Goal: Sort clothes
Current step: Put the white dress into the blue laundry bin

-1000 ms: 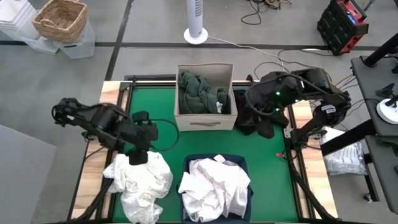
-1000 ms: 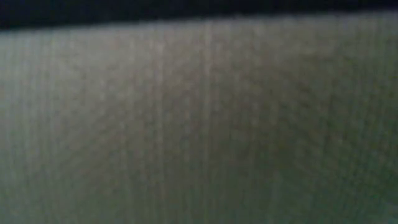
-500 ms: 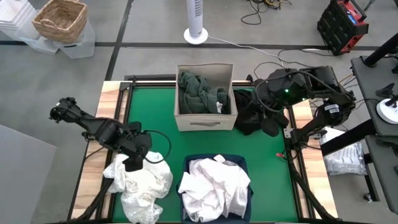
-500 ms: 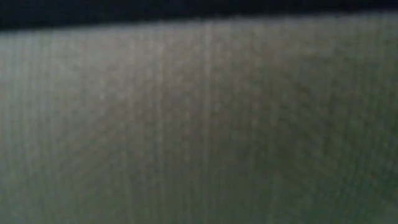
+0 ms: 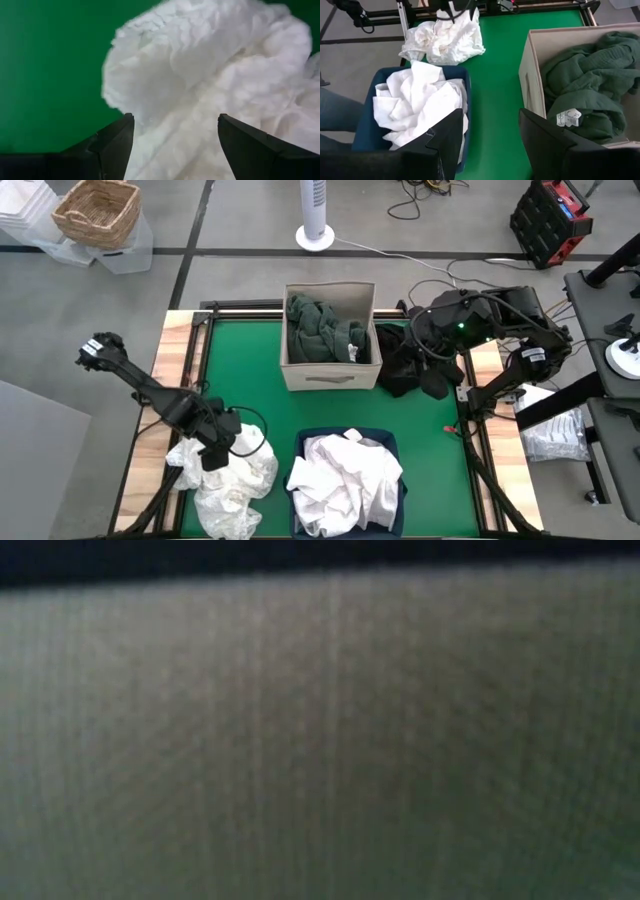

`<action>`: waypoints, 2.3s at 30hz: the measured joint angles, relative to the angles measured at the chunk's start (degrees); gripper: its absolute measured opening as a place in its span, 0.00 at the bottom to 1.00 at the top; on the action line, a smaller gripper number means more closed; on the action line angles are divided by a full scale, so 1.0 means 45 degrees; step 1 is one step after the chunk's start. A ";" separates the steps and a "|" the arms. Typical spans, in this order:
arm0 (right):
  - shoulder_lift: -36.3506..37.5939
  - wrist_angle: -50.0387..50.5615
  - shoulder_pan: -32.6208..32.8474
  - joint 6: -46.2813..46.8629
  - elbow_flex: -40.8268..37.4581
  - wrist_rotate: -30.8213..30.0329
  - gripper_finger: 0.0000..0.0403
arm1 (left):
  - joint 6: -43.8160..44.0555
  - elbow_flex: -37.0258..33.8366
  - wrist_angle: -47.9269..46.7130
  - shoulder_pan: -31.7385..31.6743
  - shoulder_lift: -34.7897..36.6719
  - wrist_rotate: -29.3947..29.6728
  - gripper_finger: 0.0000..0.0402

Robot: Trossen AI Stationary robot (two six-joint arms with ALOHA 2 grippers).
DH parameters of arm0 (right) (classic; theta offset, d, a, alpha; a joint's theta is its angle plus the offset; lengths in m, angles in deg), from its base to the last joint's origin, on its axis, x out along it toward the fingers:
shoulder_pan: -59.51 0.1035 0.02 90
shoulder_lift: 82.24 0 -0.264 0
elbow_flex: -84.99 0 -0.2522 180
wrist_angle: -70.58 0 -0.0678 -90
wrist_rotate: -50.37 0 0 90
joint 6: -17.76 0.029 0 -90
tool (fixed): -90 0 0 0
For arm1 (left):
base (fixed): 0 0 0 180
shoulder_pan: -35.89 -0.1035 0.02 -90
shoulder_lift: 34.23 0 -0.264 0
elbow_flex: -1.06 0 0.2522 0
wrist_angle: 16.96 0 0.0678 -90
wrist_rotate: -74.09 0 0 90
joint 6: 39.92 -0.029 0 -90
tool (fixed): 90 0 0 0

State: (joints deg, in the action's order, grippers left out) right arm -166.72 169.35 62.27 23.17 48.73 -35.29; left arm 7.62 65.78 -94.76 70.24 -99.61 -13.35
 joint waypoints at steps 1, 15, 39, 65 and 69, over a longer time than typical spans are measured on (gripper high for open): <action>0.0000 -0.0002 0.0000 0.0008 0.0000 0.0000 0.46 | 0.0005 -0.0245 0.0247 0.0000 -0.0002 -0.0070 0.66; -0.0005 0.0000 0.0000 0.0131 0.0000 0.0000 0.47 | 0.0724 -0.3451 0.3466 0.0024 -0.0015 -0.0441 0.66; -0.0005 0.0005 -0.0005 -0.0107 0.0000 -0.0665 0.44 | 0.1915 -0.4674 0.6311 0.0029 -0.0044 -0.1784 0.05; 0.0000 0.0005 -0.0005 -0.0843 0.0000 -0.0665 0.32 | 0.0723 0.3427 0.0662 0.0053 -0.0029 -0.1113 0.02; 0.0015 0.0005 -0.0010 -0.0907 0.0000 -0.0665 0.29 | 0.0750 0.4605 0.0239 0.0053 -0.0029 -0.0288 0.02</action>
State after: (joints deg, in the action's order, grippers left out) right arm -166.66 169.37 62.23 19.09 48.73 -38.28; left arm 11.00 86.50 -93.68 70.48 -99.74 -14.65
